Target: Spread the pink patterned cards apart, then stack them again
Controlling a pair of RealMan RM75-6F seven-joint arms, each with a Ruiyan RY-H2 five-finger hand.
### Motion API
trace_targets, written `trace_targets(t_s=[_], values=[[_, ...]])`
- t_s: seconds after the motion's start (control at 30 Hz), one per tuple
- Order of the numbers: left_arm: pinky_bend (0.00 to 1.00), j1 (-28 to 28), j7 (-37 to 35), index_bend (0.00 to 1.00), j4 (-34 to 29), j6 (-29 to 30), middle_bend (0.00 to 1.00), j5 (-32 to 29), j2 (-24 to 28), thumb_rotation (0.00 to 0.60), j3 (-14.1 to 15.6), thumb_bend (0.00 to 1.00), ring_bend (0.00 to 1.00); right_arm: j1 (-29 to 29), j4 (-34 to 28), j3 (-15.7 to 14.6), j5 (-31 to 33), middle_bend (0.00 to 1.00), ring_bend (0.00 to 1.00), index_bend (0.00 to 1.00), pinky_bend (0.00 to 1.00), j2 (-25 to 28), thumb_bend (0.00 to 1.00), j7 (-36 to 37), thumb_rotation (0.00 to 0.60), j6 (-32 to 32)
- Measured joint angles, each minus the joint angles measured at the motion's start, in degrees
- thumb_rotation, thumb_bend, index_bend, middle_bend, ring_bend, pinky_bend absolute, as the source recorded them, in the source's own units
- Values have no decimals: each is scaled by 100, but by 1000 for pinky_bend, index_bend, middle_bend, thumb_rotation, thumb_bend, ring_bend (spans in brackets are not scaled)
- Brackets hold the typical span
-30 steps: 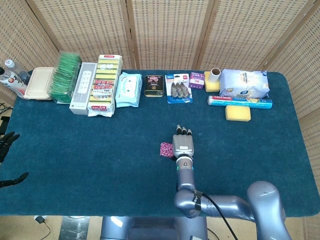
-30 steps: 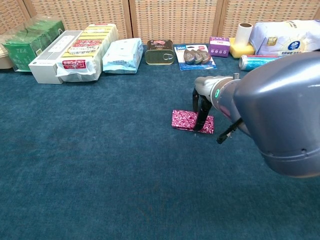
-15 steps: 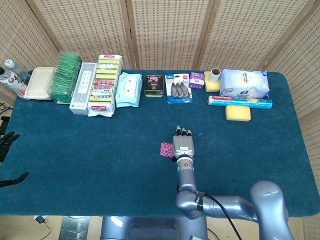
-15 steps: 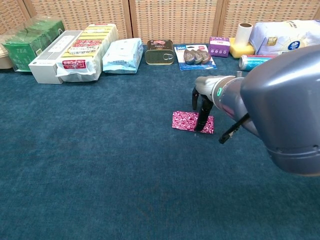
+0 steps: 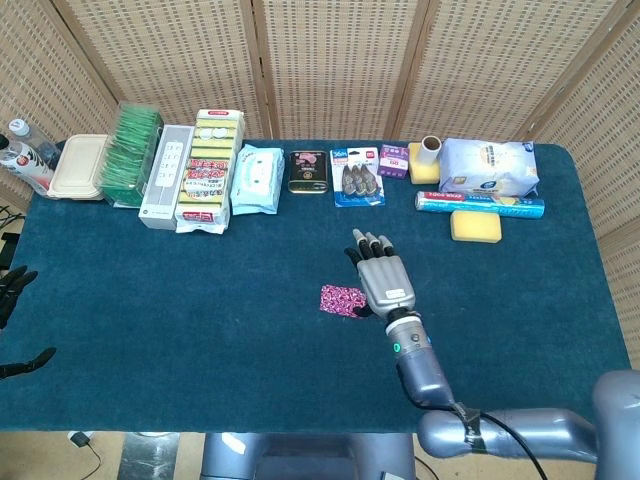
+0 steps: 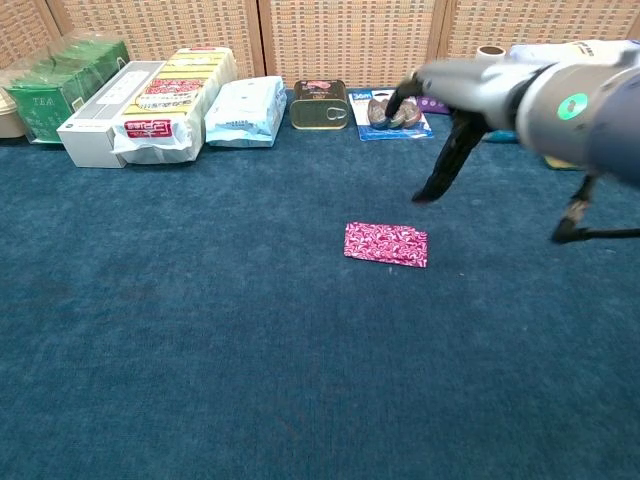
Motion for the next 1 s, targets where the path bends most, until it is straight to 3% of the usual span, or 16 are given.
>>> trace_targets(t_s=[0.17, 0.3, 0.4, 0.57, 1.0], values=[[69, 44, 235, 0, -25, 77, 0, 31, -54, 600, 23, 197, 0, -556, 178, -396, -1997, 0, 0, 63, 79, 632, 39, 1419, 532, -83], [69, 125, 493, 0, -70, 242, 0, 122, -138, 600, 57, 197, 0, -1042, 1025, -715, -3507, 0, 0, 62, 68, 955, 5, 2839, 456, 172], [69, 192, 645, 0, -94, 368, 0, 203, -203, 600, 85, 198, 0, -1403, 1887, -930, -4063, 0, 0, 72, 53, 1090, 0, 3576, 437, 431], [69, 280, 815, 0, -115, 501, 0, 263, -282, 600, 116, 197, 0, -2163, 2786, -1208, -4319, 0, 0, 82, 37, 1320, 42, 4251, 419, 911], [69, 451, 1195, 0, -47, 985, 0, 416, -512, 600, 67, 190, 0, -3267, 2796, -1317, -4265, 0, 0, 91, 0, 1642, 51, 4932, 416, 1709]])
